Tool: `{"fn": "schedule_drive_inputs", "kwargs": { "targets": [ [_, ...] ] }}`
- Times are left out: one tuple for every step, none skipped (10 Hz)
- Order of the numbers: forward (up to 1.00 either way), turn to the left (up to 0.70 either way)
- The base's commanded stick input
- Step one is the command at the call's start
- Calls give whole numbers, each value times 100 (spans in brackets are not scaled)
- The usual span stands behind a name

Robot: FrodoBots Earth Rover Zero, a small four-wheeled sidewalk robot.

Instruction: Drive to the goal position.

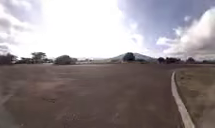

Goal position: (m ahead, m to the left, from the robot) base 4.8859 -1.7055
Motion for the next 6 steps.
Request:
{"fn": "schedule_drive_inputs", "kwargs": {
  "targets": [
    [0, -70],
    [0, -70],
    [0, -70],
    [0, -70],
    [0, -66],
    [0, -57]
  ]
}}
